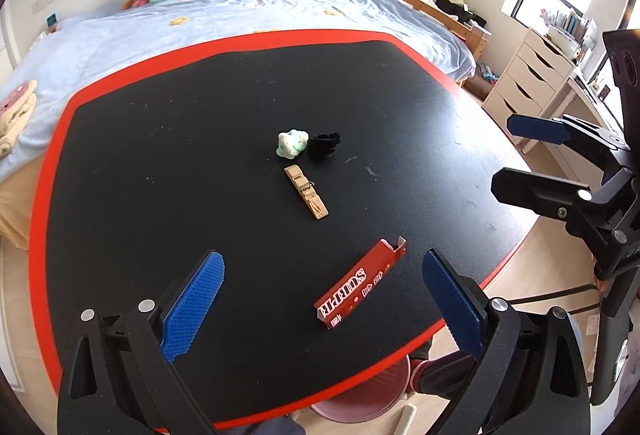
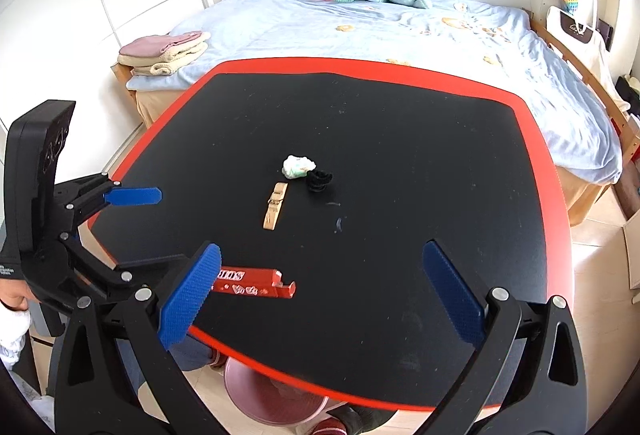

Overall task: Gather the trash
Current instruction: 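Move both open tools back over the table toward the remaining tissue and clothespin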

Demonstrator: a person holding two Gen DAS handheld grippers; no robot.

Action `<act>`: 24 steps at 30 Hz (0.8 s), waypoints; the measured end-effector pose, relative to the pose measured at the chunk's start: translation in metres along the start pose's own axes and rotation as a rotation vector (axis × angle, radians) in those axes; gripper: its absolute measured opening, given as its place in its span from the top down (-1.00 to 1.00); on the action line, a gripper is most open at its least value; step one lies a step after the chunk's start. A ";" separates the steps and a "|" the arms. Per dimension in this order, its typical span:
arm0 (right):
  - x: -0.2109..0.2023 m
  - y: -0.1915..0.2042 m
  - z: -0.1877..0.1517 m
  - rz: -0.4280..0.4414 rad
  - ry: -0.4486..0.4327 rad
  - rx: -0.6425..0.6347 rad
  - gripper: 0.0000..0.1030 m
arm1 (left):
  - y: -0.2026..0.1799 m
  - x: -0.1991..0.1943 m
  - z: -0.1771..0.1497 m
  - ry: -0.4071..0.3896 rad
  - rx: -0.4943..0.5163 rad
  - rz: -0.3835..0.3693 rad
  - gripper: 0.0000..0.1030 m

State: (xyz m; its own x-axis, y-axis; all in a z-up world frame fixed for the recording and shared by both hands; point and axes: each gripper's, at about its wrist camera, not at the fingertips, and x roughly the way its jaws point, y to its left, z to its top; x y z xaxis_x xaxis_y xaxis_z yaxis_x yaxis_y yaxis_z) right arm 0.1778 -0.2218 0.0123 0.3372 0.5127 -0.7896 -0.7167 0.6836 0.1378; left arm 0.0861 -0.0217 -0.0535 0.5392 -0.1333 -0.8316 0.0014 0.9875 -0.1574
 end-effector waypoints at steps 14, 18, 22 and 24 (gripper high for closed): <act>0.097 -0.020 0.040 0.069 0.089 -0.060 -0.92 | 0.012 0.064 0.021 0.036 -0.059 0.029 -0.85; 0.118 -0.020 0.045 0.094 0.116 -0.082 -0.66 | 0.015 0.071 0.023 0.027 -0.069 0.040 -0.84; 0.136 -0.018 0.047 0.120 0.140 -0.103 -0.41 | 0.016 0.074 0.024 0.019 -0.074 0.047 -0.71; 0.142 -0.016 0.046 0.131 0.144 -0.113 -0.26 | 0.017 0.078 0.023 0.028 -0.072 0.054 -0.48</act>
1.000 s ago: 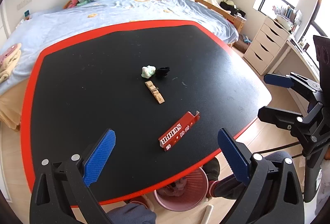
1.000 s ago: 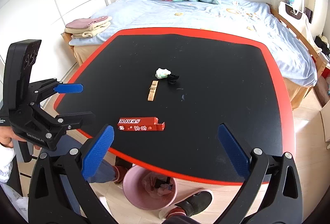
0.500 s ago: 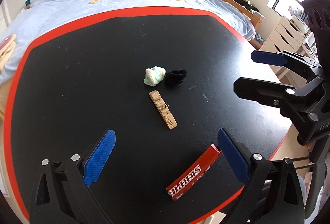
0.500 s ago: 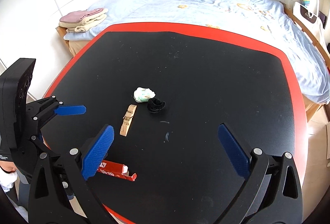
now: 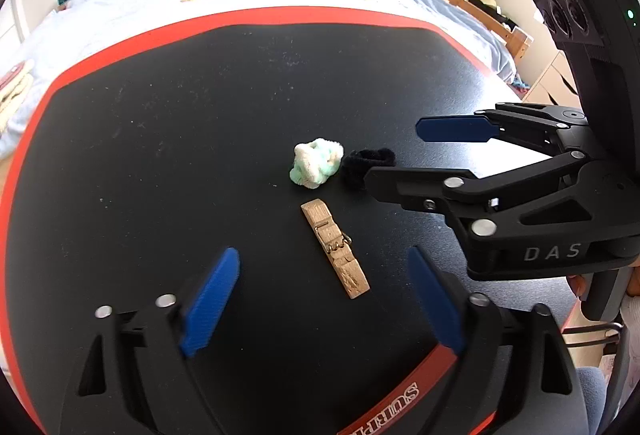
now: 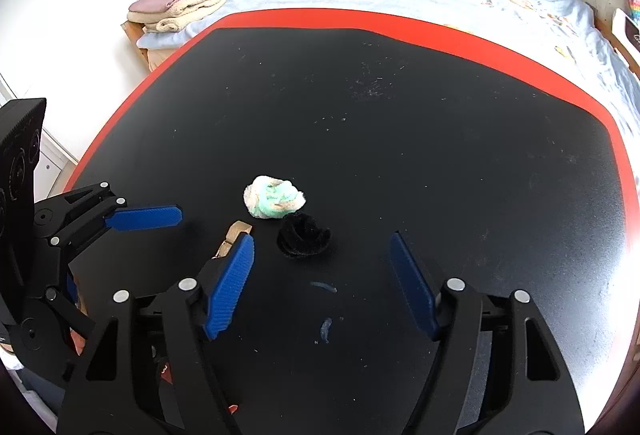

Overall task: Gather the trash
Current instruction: 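Move both open tools back over the table toward the remaining tissue and clothespin, then grasp the small black object with the right tool while the left tool grasps the wooden clothespin, then carry the black object and clothespin down to the pink bin and open both tools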

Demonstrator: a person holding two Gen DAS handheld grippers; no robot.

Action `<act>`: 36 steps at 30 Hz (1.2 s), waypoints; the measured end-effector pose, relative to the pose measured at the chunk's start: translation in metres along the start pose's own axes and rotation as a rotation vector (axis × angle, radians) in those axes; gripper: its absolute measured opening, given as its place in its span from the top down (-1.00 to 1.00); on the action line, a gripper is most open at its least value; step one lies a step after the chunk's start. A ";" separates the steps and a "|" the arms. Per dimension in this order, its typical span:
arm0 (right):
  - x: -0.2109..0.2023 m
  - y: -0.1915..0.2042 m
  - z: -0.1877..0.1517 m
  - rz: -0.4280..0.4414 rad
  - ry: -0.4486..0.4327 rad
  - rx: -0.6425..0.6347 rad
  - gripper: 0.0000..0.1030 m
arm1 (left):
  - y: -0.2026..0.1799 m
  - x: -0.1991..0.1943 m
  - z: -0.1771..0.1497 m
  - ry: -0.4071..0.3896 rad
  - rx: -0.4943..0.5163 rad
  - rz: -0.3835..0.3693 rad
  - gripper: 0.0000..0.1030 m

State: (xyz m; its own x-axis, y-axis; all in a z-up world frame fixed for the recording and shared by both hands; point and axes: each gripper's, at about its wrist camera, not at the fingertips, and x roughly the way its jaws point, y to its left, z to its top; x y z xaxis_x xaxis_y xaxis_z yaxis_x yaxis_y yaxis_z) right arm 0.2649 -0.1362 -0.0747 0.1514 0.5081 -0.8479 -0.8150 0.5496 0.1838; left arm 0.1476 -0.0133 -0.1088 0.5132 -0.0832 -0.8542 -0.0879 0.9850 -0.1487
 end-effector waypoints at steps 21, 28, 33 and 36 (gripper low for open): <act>0.007 0.007 -0.010 0.002 -0.012 -0.025 0.58 | 0.008 -0.002 0.006 0.010 0.066 -0.036 0.77; -0.005 0.008 -0.015 -0.009 -0.031 -0.004 0.59 | 0.009 -0.009 0.005 0.004 0.075 -0.046 0.81; -0.019 0.011 -0.019 -0.016 -0.048 0.010 0.59 | 0.007 -0.019 0.005 -0.006 0.081 -0.059 0.81; -0.031 0.015 -0.023 -0.022 -0.064 0.017 0.59 | 0.004 -0.029 0.003 -0.017 0.099 -0.066 0.81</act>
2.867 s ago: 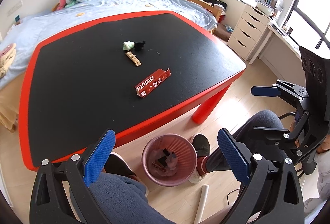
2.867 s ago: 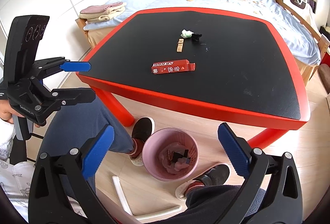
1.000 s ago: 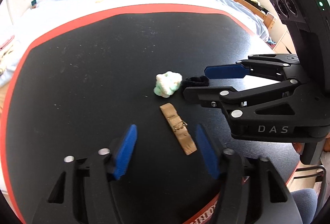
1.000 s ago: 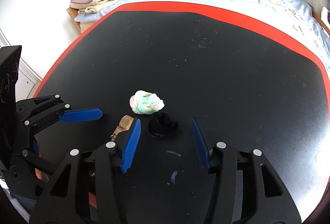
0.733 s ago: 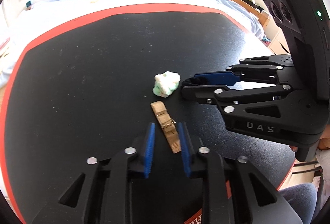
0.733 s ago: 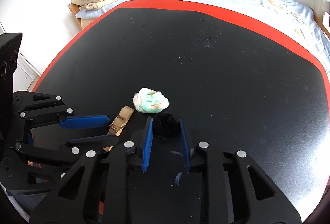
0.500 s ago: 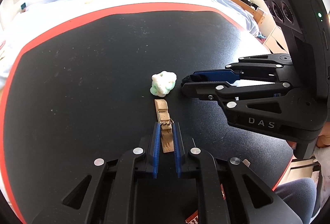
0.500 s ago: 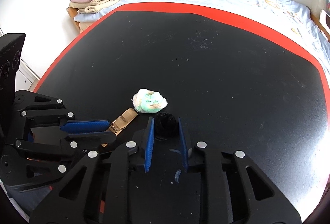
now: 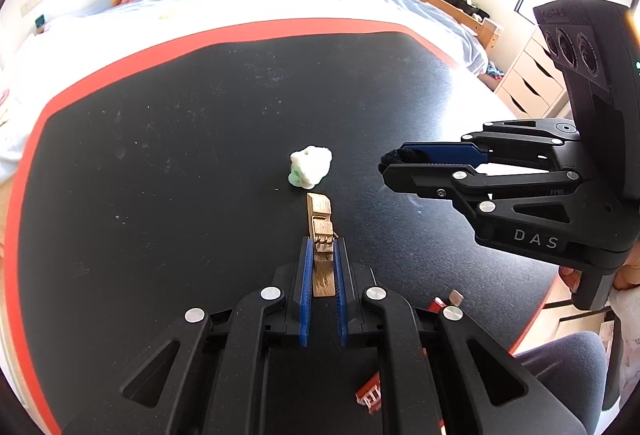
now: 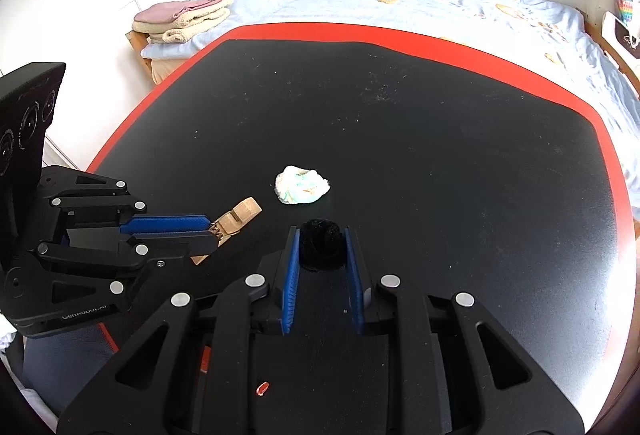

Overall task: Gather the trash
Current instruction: 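Carry the black object and clothespin down to the pink bin and open both tools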

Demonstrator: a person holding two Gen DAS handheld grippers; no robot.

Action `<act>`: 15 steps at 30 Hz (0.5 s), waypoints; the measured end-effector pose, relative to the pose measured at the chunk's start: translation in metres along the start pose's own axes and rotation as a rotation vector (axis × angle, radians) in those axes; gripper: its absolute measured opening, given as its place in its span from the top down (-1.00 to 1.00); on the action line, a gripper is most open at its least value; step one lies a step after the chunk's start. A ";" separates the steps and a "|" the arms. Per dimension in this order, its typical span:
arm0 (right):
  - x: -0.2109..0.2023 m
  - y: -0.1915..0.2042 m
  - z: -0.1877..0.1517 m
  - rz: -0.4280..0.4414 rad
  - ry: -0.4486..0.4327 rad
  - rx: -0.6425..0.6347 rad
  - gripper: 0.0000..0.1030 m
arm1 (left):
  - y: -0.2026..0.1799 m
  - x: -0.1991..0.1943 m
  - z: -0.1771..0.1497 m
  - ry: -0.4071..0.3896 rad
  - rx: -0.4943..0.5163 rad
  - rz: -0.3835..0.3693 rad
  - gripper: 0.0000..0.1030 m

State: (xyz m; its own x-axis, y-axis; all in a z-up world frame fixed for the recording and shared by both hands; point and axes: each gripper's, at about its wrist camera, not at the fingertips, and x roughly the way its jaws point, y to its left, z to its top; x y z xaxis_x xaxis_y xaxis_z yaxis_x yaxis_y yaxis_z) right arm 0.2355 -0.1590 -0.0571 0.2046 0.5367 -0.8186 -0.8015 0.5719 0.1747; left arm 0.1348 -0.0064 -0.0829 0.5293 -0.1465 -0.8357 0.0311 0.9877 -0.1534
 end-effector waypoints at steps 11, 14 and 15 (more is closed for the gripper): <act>-0.065 0.030 -0.033 -0.026 -0.055 0.016 0.59 | -0.020 -0.057 -0.017 -0.043 0.078 -0.046 0.81; -0.087 0.041 -0.049 -0.032 -0.072 0.025 0.59 | -0.027 -0.073 -0.027 -0.051 0.102 -0.061 0.81; -0.095 0.046 -0.056 -0.033 -0.077 0.027 0.59 | -0.029 -0.077 -0.031 -0.054 0.107 -0.066 0.81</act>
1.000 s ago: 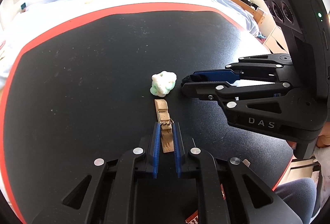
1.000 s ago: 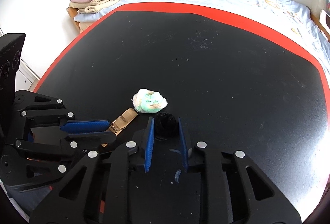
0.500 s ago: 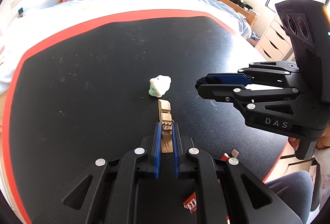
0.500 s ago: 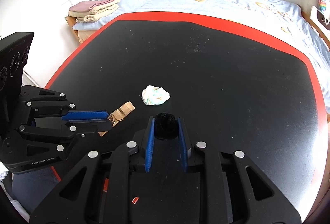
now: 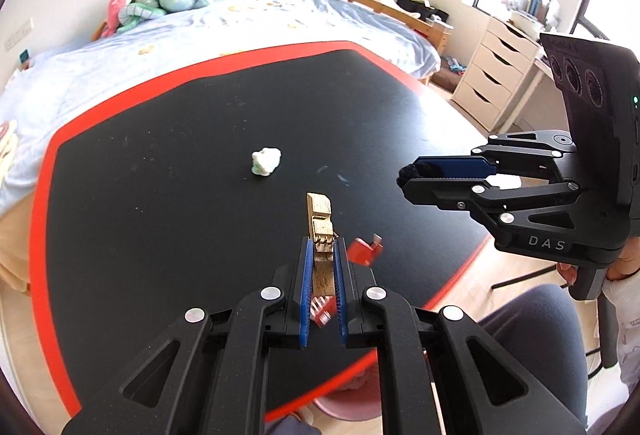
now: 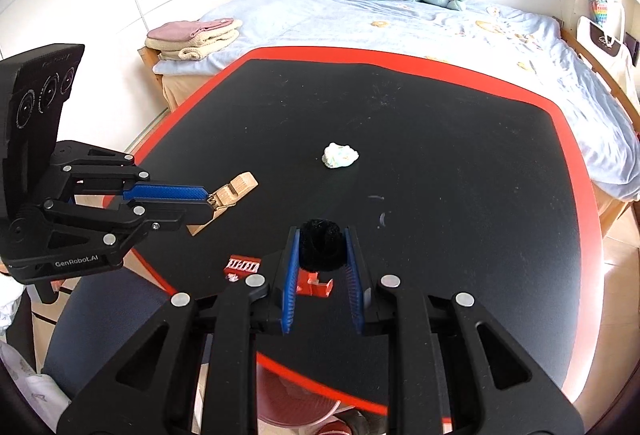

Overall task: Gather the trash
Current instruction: 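Carry the black object and clothespin down to the pink bin and open both tools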

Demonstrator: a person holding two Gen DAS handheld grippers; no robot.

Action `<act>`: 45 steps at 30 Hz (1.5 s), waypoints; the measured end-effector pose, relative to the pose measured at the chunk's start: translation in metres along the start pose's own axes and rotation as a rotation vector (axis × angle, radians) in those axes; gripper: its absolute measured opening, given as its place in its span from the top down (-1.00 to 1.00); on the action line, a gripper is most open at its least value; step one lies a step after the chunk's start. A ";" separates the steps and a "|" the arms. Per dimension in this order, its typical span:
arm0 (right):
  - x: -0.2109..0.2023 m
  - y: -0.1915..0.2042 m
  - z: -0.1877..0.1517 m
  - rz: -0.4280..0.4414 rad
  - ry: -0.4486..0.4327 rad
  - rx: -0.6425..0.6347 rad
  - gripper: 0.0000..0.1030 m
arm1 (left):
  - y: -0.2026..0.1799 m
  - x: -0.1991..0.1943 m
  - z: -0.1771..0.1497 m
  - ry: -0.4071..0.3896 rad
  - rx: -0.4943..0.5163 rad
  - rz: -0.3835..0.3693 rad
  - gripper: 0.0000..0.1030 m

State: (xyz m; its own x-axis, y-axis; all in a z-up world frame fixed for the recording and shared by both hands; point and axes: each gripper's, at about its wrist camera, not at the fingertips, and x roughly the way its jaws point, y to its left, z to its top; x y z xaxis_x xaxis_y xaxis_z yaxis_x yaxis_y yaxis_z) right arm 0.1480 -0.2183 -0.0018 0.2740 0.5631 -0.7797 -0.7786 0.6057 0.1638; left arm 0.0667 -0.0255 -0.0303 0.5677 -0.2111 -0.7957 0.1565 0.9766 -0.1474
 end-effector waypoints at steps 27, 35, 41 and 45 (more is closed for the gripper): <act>-0.080 0.070 -0.114 0.009 0.014 0.058 0.59 | -0.058 -0.049 -0.085 0.048 0.096 -0.111 0.81; -0.079 0.072 -0.116 0.019 0.024 0.058 0.59 | -0.060 -0.050 -0.090 0.054 0.104 -0.117 0.81; -0.076 0.073 -0.119 0.033 0.037 0.058 0.59 | -0.063 -0.049 -0.092 0.063 0.106 -0.127 0.80; -0.075 0.073 -0.121 0.044 0.043 0.060 0.52 | -0.062 -0.045 -0.094 0.071 0.108 -0.144 0.79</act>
State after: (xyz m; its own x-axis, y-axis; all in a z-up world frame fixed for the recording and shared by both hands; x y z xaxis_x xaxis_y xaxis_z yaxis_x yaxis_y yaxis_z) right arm 0.0024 -0.2843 -0.0042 0.2149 0.5655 -0.7963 -0.7538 0.6144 0.2329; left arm -0.0445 -0.0728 -0.0401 0.4752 -0.3408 -0.8112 0.3195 0.9258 -0.2018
